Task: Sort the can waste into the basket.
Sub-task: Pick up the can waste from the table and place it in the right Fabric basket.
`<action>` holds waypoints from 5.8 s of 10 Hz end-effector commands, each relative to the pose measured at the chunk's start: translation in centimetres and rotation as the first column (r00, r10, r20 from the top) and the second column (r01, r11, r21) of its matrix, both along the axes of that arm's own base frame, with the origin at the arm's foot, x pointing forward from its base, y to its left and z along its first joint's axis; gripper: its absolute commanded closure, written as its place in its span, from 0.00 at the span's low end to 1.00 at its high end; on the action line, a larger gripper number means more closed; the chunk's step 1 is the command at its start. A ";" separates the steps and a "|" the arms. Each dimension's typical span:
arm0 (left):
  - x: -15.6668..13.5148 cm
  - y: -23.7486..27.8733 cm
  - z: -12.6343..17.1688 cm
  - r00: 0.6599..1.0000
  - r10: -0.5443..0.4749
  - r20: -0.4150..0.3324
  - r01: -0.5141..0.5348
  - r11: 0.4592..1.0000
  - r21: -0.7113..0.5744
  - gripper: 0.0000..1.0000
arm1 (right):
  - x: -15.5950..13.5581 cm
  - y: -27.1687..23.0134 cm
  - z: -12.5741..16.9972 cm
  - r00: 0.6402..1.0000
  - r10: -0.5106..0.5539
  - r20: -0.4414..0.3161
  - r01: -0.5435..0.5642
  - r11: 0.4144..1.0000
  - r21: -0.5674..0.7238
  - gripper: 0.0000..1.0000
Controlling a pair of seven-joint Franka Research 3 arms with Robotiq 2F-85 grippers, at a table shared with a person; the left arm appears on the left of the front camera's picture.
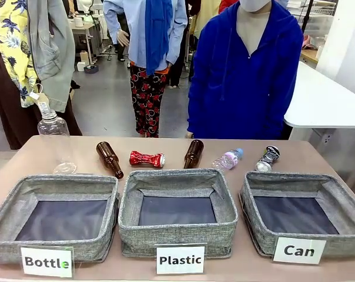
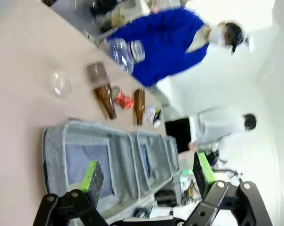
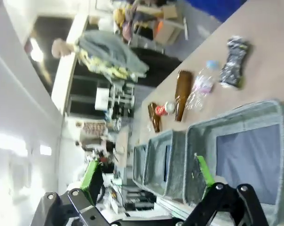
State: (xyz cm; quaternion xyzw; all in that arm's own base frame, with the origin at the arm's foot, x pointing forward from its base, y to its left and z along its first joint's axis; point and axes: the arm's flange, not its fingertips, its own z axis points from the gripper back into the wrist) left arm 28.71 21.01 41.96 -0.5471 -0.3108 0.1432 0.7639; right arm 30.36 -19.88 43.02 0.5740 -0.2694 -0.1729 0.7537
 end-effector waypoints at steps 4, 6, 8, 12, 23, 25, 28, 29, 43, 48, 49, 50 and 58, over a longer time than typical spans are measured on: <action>0.0 0.0 0.0 1.000 0.000 0.000 0.000 1.000 0.000 0.00 | 0.0 0.0 0.0 1.000 0.000 0.000 0.000 1.000 0.000 0.00; 0.0 0.0 0.0 1.000 0.000 0.000 0.000 1.000 0.000 0.00 | 0.0 0.0 0.0 1.000 0.000 0.000 0.000 1.000 0.000 0.00; 0.0 0.0 0.0 1.000 0.000 0.000 0.000 1.000 0.000 0.00 | 0.0 0.0 0.0 1.000 0.000 0.000 0.000 1.000 0.000 0.00; 0.8 -4.2 4.0 0.996 -0.094 0.001 0.093 0.982 0.163 0.00 | 0.0 0.0 0.0 1.000 0.000 0.000 0.000 1.000 0.000 0.00; 8.9 -25.3 10.2 0.856 -0.492 -0.157 0.477 0.636 0.606 0.00 | 0.0 0.0 0.0 1.000 0.000 0.000 0.000 1.000 0.000 0.00; 1.0 -16.5 11.0 0.812 -0.584 0.003 0.501 0.700 0.509 0.00 | 0.0 0.0 0.0 1.000 0.000 0.000 0.000 1.000 0.000 0.00; -3.5 -5.0 8.1 0.925 -0.379 0.016 0.351 0.870 0.346 0.00 | 0.0 0.0 0.0 1.000 0.000 0.000 0.000 1.000 0.000 0.00; -3.9 -4.3 7.6 0.885 -0.464 0.038 0.431 0.848 0.309 0.00 | 0.0 0.0 0.0 1.000 0.000 0.000 0.000 1.000 0.000 0.00; 1.3 -2.4 10.1 0.776 -0.630 -0.033 0.620 0.751 0.225 0.00 | 0.0 0.0 0.0 1.000 0.000 0.000 0.000 1.000 0.000 0.00; 6.7 -25.1 13.1 0.449 -0.818 -0.359 0.815 0.211 0.539 0.00 | 0.0 0.0 0.0 1.000 0.000 0.000 0.000 1.000 0.000 0.00; 7.7 -29.6 12.5 0.427 -0.801 -0.419 0.813 0.137 0.566 0.00 | 0.0 0.0 0.0 1.000 0.000 0.000 0.000 1.000 0.000 0.00; 8.7 -34.2 11.8 0.535 -0.744 -0.402 0.742 0.186 0.644 0.00 | 0.0 0.0 0.0 1.000 0.000 0.000 0.000 1.000 0.000 0.00; 14.0 -45.7 7.2 0.660 -0.728 -0.186 0.406 0.138 0.903 0.00 | 0.0 0.0 0.0 1.000 0.000 0.000 0.000 1.000 0.000 0.00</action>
